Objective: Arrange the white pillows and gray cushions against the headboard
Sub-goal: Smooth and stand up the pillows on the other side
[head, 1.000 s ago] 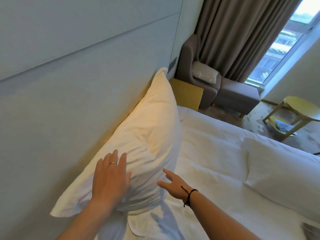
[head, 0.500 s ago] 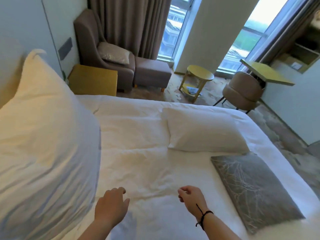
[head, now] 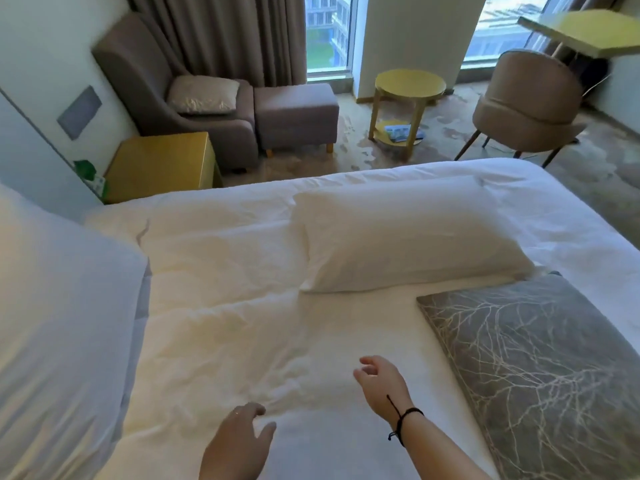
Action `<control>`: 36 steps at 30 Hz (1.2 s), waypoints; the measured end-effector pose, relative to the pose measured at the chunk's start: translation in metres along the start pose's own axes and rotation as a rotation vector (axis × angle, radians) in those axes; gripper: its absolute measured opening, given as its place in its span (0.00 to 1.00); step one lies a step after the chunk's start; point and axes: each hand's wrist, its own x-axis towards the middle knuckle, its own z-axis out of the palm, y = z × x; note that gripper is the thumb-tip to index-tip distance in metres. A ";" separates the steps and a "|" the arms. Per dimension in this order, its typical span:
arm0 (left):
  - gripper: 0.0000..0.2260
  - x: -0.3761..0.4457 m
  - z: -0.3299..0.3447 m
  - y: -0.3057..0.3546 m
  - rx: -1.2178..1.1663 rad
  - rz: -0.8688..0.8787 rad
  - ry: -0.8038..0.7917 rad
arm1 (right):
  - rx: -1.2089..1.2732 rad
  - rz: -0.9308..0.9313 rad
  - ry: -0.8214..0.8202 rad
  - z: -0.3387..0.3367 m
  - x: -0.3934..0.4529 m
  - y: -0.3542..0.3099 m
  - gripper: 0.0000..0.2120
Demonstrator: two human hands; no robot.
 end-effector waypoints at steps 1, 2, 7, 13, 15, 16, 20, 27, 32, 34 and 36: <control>0.13 0.005 0.010 0.012 -0.009 -0.011 -0.029 | 0.013 0.007 0.006 -0.007 0.014 0.006 0.15; 0.15 0.011 0.018 0.023 -0.019 -0.022 -0.053 | 0.029 0.013 0.012 -0.013 0.027 0.012 0.15; 0.25 0.090 0.037 0.070 -0.092 -0.018 0.036 | 0.085 0.000 0.015 -0.023 0.089 0.030 0.15; 0.34 0.238 0.049 0.136 -0.151 -0.042 0.144 | 0.108 0.004 0.025 -0.045 0.144 0.052 0.16; 0.38 0.274 0.057 0.150 -0.104 -0.044 0.138 | 0.101 0.002 0.038 -0.056 0.155 0.058 0.16; 0.40 0.289 0.062 0.153 -0.057 -0.040 0.130 | 0.099 -0.004 0.042 -0.060 0.159 0.061 0.16; 0.39 0.339 0.083 0.174 -0.001 -0.012 0.107 | 0.161 -0.005 0.082 -0.067 0.169 0.076 0.15; 0.14 0.350 0.097 0.190 0.101 0.034 0.169 | 0.213 0.025 0.070 -0.045 0.159 0.094 0.14; 0.13 0.324 0.088 0.179 0.140 0.141 0.206 | 0.188 0.034 0.085 -0.040 0.146 0.098 0.14; 0.13 0.304 0.083 0.177 0.103 0.202 0.189 | 0.158 0.041 0.105 -0.042 0.138 0.098 0.14; 0.15 0.270 0.081 0.177 0.075 0.284 0.172 | 0.123 0.034 0.128 -0.046 0.124 0.093 0.14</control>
